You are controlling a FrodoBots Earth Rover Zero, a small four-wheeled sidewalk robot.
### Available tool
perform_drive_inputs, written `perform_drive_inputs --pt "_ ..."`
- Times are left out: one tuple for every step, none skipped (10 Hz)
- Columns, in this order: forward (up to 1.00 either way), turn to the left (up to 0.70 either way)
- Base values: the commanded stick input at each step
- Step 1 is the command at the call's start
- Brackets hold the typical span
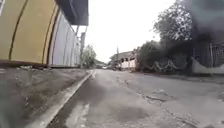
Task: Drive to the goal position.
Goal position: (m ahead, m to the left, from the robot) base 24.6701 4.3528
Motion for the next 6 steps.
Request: perform_drive_inputs --pt "0.7 0.0" --pt "0.7 0.0" --pt "0.7 0.0" --pt "0.7 0.0" --pt "0.7 0.0" --pt "0.7 0.0"
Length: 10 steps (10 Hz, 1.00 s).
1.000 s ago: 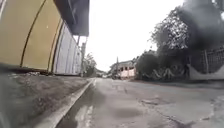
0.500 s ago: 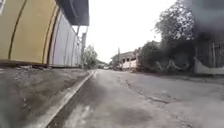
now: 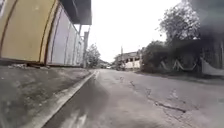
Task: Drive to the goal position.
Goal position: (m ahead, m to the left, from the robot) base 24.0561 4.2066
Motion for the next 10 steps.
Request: perform_drive_inputs --pt "0.7 0.0" --pt "0.7 0.0" --pt "0.7 0.0" --pt "0.7 0.0" --pt "0.7 0.0" --pt "0.7 0.0" --pt "0.7 0.0" --pt "0.7 0.0" --pt "0.7 0.0" --pt "0.7 0.0"
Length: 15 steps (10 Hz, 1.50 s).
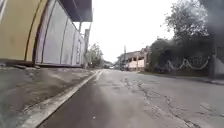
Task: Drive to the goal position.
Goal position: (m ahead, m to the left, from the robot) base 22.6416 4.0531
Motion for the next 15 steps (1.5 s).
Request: perform_drive_inputs --pt "0.7 0.0" --pt "0.7 0.0" --pt "0.7 0.0" --pt "0.7 0.0" --pt "0.7 0.0" --pt "0.7 0.0" --pt "0.7 0.0" --pt "0.7 0.0" --pt "0.7 0.0" --pt "0.7 0.0" --pt "0.7 0.0" --pt "0.7 0.0" --pt "0.7 0.0" --pt "0.7 0.0" --pt "0.7 0.0"
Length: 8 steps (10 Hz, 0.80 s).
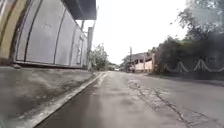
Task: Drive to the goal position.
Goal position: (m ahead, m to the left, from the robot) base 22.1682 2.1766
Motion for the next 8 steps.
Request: perform_drive_inputs --pt "0.7 0.0" --pt "0.7 0.0" --pt "0.7 0.0" --pt "0.7 0.0" --pt "0.7 0.0" --pt "0.7 0.0" --pt "0.7 0.0" --pt "0.7 0.0"
